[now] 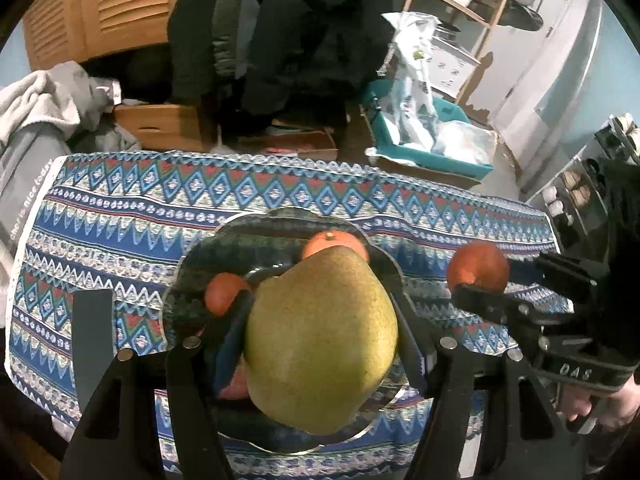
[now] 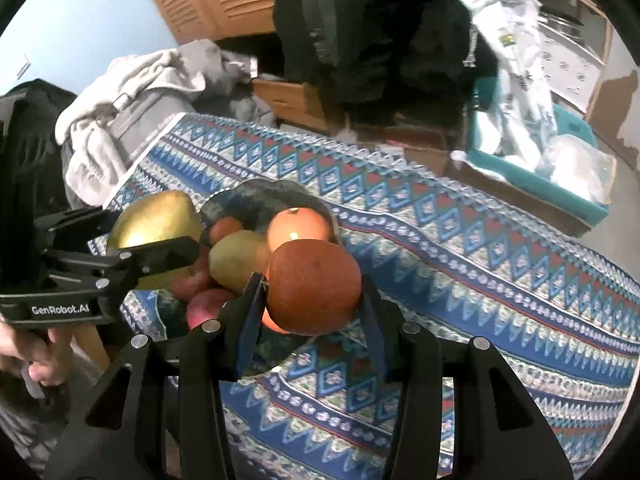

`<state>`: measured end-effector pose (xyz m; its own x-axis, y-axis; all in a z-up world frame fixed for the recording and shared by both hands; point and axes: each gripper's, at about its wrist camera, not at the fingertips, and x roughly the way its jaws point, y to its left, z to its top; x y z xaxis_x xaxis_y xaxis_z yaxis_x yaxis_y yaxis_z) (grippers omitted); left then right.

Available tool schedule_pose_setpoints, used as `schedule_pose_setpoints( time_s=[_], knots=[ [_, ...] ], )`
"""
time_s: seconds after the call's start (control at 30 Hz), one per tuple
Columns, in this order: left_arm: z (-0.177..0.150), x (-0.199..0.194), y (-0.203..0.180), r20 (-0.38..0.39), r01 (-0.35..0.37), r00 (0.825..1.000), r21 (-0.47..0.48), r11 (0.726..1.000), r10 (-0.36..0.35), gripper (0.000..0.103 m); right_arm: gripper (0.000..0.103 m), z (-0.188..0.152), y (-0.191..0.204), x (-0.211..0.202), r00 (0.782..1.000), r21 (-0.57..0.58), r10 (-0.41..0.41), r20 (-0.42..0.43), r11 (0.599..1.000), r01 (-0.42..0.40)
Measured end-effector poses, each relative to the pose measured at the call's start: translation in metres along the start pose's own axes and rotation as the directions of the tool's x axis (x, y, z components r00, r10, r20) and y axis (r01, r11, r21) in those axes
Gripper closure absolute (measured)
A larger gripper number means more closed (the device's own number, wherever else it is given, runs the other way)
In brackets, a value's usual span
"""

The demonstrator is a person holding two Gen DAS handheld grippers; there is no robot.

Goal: Organize fruits
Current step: 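Lift and carry the pear and tangerine together toward the green glass bowl, then lower the pear and tangerine into the bowl and open both grippers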

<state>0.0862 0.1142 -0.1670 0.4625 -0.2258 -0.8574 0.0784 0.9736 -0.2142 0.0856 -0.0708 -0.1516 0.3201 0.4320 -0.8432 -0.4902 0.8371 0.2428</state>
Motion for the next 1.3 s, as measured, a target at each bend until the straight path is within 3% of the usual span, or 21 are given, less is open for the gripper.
schedule_pose_setpoints(
  time_s=[0.47, 0.77, 0.93, 1.3],
  knots=[
    [0.014, 0.044, 0.049, -0.052, -0.036, 0.998, -0.083, 0.996, 0.032, 0.034, 0.057, 0.003, 0.032, 0.05, 0.996, -0.054, 0.052, -0.075, 0.997, -0.057],
    [0.007, 0.073, 0.065, -0.122, -0.023, 0.993, -0.117, 0.993, 0.008, 0.034, 0.057, -0.001, 0.045, 0.081, 0.988, -0.077, 0.062, -0.14, 0.994, -0.073],
    [0.009, 0.077, 0.076, -0.128, -0.007, 0.992, -0.178, 0.984, -0.016, 0.035, 0.057, -0.004, 0.05, 0.093, 0.984, -0.089, 0.061, -0.167, 0.993, -0.077],
    [0.014, 0.068, 0.077, -0.098, 0.02, 0.994, -0.166, 0.986, -0.036, 0.036, 0.056, -0.004, 0.054, 0.096, 0.984, -0.098, 0.058, -0.171, 0.992, -0.075]
  ],
)
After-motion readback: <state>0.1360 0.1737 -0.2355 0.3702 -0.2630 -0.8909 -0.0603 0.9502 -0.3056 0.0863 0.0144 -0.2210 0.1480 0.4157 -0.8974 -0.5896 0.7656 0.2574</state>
